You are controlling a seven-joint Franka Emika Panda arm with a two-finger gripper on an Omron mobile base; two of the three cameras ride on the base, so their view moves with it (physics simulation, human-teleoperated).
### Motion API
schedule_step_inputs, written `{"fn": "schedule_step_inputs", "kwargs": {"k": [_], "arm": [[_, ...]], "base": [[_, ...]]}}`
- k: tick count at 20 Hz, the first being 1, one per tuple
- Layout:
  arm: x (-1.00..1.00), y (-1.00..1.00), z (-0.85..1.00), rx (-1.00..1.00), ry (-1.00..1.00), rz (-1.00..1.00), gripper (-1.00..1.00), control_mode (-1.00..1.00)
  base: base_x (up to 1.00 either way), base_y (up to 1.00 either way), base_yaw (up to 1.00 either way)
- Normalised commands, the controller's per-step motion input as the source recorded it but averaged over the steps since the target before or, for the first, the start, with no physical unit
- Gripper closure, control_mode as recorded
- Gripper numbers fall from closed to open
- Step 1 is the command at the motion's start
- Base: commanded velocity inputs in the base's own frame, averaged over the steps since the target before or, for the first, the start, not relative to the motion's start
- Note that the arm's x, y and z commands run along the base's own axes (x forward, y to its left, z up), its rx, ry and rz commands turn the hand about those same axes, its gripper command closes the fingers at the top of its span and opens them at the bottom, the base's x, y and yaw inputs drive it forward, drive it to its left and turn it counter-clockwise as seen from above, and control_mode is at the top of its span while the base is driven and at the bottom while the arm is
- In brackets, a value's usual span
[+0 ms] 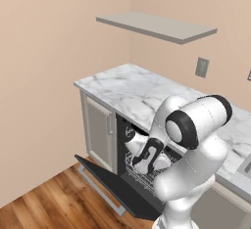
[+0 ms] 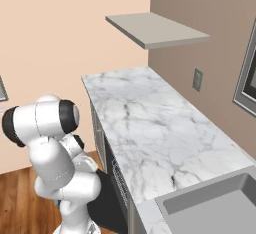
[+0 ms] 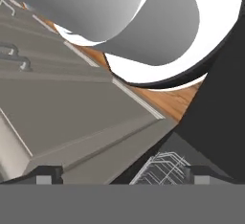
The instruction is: Open the dishwasher door and pull out the top rack.
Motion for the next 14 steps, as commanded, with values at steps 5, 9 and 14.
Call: {"fn": "schedule_step_inputs", "kwargs": {"k": [5,9,14], "arm": [[0.08,0.03,-0.58,-0.01,-0.04,-0.17,-1.0,-1.0],[0.23,0.0,-0.39,-0.03,-0.17,-0.1,-1.0,-1.0],[0.32,0.0,-0.15,-0.04,-0.24,-0.03,-1.0,-1.0]], "base": [[0.0,0.0,0.0],[0.0,0.0,0.0],[0.0,0.0,0.0]]}}
